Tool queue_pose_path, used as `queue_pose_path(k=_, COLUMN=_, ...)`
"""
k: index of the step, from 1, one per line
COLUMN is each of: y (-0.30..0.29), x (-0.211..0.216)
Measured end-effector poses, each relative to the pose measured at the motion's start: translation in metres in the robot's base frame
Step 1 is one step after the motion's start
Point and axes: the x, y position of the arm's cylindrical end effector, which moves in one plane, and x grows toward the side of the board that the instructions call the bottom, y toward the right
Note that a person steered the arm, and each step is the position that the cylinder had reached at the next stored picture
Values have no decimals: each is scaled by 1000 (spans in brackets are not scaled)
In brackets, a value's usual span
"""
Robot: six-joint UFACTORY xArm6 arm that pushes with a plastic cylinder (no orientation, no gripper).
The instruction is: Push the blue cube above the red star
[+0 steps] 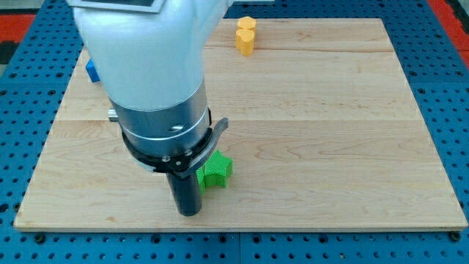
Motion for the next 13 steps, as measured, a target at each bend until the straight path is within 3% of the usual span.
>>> queue_pose_path(k=2, y=0, x=-59)
queue_pose_path(k=3, y=-28, x=-48)
queue_pose_path(k=4, y=-5, x=4)
queue_pose_path(k=5, y=117, x=16)
queue_pose_path(k=8, y=123, x=-150)
queue_pose_path(k=9, y=58, x=-166)
queue_pose_path(k=11, y=5, x=-192)
queue_pose_path(k=13, y=-103, x=-207)
